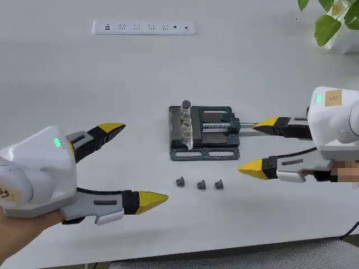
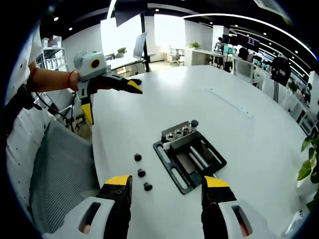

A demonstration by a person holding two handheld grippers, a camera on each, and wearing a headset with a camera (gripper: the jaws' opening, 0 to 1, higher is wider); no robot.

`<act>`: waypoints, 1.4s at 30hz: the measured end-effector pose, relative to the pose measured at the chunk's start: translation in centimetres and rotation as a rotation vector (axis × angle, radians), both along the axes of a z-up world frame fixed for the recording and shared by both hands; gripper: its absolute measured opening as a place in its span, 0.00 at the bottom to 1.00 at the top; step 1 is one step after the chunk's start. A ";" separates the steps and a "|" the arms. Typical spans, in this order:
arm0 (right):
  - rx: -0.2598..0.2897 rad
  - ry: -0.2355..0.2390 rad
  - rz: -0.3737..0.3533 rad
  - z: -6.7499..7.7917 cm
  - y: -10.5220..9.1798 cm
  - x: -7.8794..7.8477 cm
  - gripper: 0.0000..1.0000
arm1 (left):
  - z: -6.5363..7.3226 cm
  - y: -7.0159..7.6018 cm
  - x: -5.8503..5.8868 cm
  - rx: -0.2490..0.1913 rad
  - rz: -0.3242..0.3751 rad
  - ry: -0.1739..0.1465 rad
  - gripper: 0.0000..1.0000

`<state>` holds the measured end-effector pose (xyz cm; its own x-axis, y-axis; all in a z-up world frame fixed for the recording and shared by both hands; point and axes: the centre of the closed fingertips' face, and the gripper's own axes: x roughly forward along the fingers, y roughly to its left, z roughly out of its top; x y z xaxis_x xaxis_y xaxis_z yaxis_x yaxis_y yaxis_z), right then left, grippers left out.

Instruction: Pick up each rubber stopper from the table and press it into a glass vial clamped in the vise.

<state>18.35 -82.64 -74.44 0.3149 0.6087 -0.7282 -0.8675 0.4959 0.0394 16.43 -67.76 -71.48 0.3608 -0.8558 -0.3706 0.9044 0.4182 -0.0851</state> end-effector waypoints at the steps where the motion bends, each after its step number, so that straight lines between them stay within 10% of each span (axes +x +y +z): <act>1: 0.005 -0.002 -0.007 0.0 0.0 -0.2 0.55 | 0.0 0.0 0.0 0.002 -0.001 0.000 0.88; 12: 0.053 0.001 -0.026 -1.9 0.3 -2.7 0.60 | -0.2 -0.5 -0.6 0.018 -0.018 0.000 0.89; 42: -0.028 0.030 -0.067 -8.8 2.8 -3.8 0.12 | -0.5 -0.5 -0.9 0.009 -0.011 0.019 0.88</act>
